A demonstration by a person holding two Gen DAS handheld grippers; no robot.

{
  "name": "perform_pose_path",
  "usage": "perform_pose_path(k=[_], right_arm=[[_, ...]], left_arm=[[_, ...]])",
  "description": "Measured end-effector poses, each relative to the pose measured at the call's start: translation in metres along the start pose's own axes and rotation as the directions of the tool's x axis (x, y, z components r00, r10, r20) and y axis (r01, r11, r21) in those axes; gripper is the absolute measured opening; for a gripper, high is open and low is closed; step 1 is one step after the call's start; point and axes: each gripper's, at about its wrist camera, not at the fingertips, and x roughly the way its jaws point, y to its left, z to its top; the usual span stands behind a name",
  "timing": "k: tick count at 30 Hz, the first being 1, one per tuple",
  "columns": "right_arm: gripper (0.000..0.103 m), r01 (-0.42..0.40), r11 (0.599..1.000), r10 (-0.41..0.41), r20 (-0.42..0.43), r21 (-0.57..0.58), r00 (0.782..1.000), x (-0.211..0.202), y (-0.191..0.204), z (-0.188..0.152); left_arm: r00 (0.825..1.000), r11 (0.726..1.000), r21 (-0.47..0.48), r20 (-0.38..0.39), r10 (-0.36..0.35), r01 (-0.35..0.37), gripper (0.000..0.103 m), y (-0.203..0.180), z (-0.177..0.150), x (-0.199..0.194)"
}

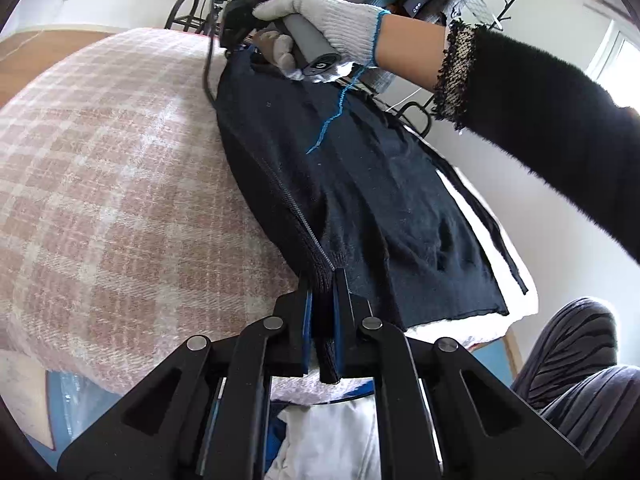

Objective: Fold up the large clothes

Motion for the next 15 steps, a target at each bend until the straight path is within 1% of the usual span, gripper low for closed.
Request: perform_pose_path(k=[1,2,3,4,5,7,8,9,10,11,12,15], right_arm=[[0.011,-0.017,1.0,0.017,0.003,0.003,1.0,-0.002,-0.004,-0.001],[0.011,-0.033,0.999,0.033,0.008,0.008,0.999,-0.003,-0.007,-0.001],[0.01,-0.053,0.998,0.053,0.014,0.016,0.999,-0.006,-0.011,-0.002],[0.01,-0.074,0.997,0.073,0.02,0.026,0.997,-0.007,-0.015,-0.001],[0.009,-0.096,0.995,0.095,0.025,0.039,0.995,-0.009,-0.02,-0.002],[0.009,-0.14,0.989,0.138,0.037,0.057,0.99,-0.011,-0.029,-0.003],[0.009,-0.159,0.985,0.157,0.043,0.061,0.987,-0.013,-0.034,-0.004],[0.009,-0.17,0.983,0.167,0.045,0.065,0.985,-0.013,-0.036,-0.002],[0.009,-0.181,0.981,0.178,0.049,0.07,0.983,-0.013,-0.039,-0.002],[0.009,-0.19,0.979,0.187,0.052,0.073,0.981,-0.014,-0.039,0.0],[0.009,-0.201,0.977,0.197,0.056,0.077,0.979,-0.014,-0.04,0.0],[0.008,-0.224,0.971,0.219,0.064,0.083,0.974,-0.015,-0.039,0.002]], left_arm=[[1.0,1.0,0.003,0.0,0.016,-0.016,0.006,-0.001,-0.001,-0.001],[1.0,1.0,0.006,-0.005,0.02,-0.02,0.006,0.0,-0.002,-0.002],[0.999,0.999,0.011,-0.008,0.041,-0.041,0.006,-0.001,-0.003,-0.002],[0.998,0.998,0.009,-0.009,0.069,-0.069,0.013,-0.001,-0.005,-0.003],[0.997,0.997,0.006,-0.014,0.079,-0.079,0.023,0.0,-0.006,-0.003],[0.995,0.995,0.0,-0.018,0.099,-0.099,0.032,0.001,-0.009,-0.001],[0.993,0.994,-0.005,-0.024,0.112,-0.113,0.033,0.003,-0.01,0.001],[0.993,0.994,-0.005,-0.015,0.113,-0.113,0.033,0.005,-0.012,0.003],[0.993,0.993,-0.003,-0.008,0.114,-0.114,0.032,0.004,-0.012,0.005],[0.994,0.994,0.001,0.001,0.113,-0.113,0.012,0.004,-0.012,0.007],[0.996,0.996,-0.006,-0.017,0.085,-0.085,0.005,0.006,-0.011,0.013],[1.0,0.997,-0.082,-0.007,0.009,-0.009,0.004,0.017,-0.003,0.009]])
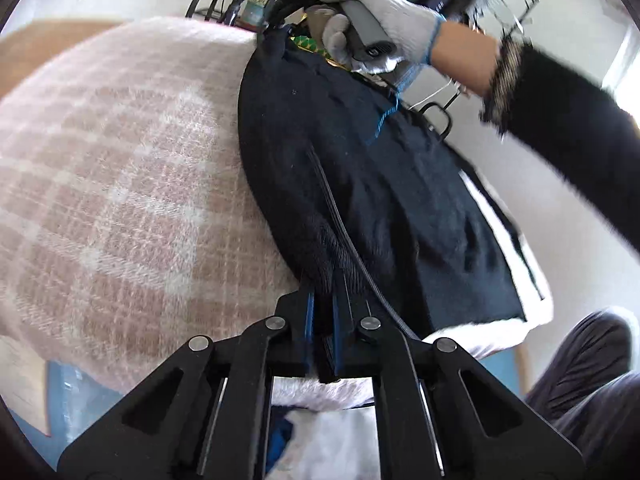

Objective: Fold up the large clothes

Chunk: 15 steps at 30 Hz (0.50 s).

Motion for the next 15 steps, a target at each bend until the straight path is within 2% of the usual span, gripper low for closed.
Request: perform_pose_path(k=[2,5,10,15], right_arm=[[0.008,-0.035,0.999,0.035,0.01,0.015,0.999,-0.005,-0.001,0.001],[0.007,-0.167,0.984,0.163,0.072,0.059,0.984,-0.034,-0.014,0.007],[0.007,-0.309,0.947,0.289,0.177,0.092,0.941,-0.065,-0.055,-0.007],[0.007,-0.352,0.919,0.311,0.223,0.176,0.924,-0.064,-0.108,-0.032]], left_arm=[[0.999,0.999,-0.023,0.047,-0.025,0.026,0.004,0.001,0.006,-0.021],[0.996,1.0,0.025,0.087,-0.02,0.018,0.004,-0.011,0.01,-0.043],[0.999,0.992,0.122,0.017,-0.032,0.03,0.004,-0.034,0.007,-0.024],[0.999,0.973,0.227,-0.018,-0.039,0.042,0.004,-0.059,0.01,-0.017]])
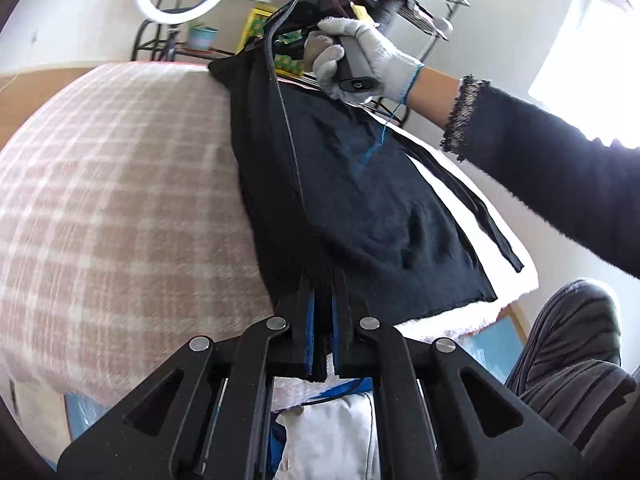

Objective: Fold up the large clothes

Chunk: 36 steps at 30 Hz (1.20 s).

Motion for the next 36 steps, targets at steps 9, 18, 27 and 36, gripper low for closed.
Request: perform_pose_path(k=[9,18,27,36], right_arm=[[0.007,-0.058,0.994,0.051,0.082,0.092,0.995,-0.039,-0.071,-0.015],[0.007,-0.009,0.979,0.0,0.044,0.204,0.999,-0.012,-0.133,-0.04],[0.016,0.181,0.984,-0.181,0.059,0.005,0.982,-0.034,-0.11,-0.03],[0.017,0.24,0.969,-0.232,0.124,-0.052,0.965,-0.08,-0.107,-0.041]], left_arm=[[0.997,0.989,0.145,-0.079,0.001,0.011,0.004,-0.042,0.013,0.01],[0.986,0.976,0.216,-0.163,0.016,0.02,0.004,-0.073,0.009,0.044],[0.981,0.972,0.231,-0.192,0.003,0.042,0.004,-0.084,0.005,0.059],[0.978,0.959,0.278,-0.207,0.003,0.056,0.004,-0.105,-0.003,0.058]])
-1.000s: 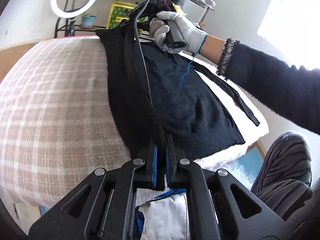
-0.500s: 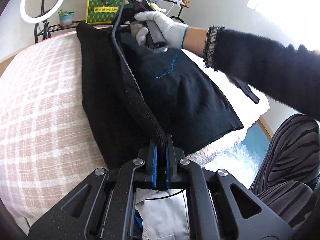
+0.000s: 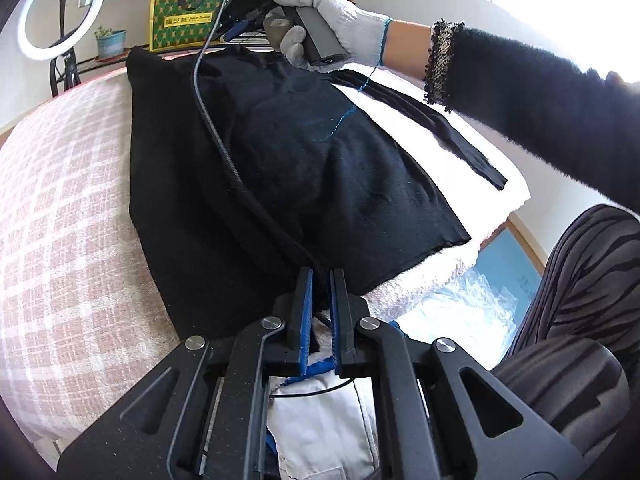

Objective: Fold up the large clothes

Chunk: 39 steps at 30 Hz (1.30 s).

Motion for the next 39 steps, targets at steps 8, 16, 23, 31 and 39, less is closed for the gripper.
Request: perform_pose_path(k=[8,16,23,31,39], right_arm=[[0.017,0.013,0.999,-0.012,0.031,-0.032,0.999,-0.045,0.003,-0.009],[0.019,0.048,0.998,-0.044,0.109,-0.03,0.993,-0.12,-0.009,-0.018],[0.025,0.074,0.997,-0.073,0.18,-0.001,0.981,-0.182,-0.022,-0.039],[0.029,0.04,0.999,-0.032,0.229,-0.033,0.973,-0.238,-0.008,-0.087],[0.043,0.0,1.0,-0.002,0.23,0.005,0.973,-0.261,-0.007,-0.14]], left_arm=[[0.998,0.998,0.021,0.007,0.055,-0.055,0.004,-0.012,-0.004,-0.017],[0.987,0.987,0.032,0.038,0.156,-0.158,0.004,-0.015,-0.002,-0.037],[0.971,0.973,0.035,0.081,0.223,-0.227,0.004,-0.009,0.005,-0.052],[0.946,0.955,-0.011,0.139,0.294,-0.295,0.004,0.019,0.026,-0.075],[0.928,0.947,-0.085,0.191,0.321,-0.31,0.004,0.06,0.074,-0.113]])
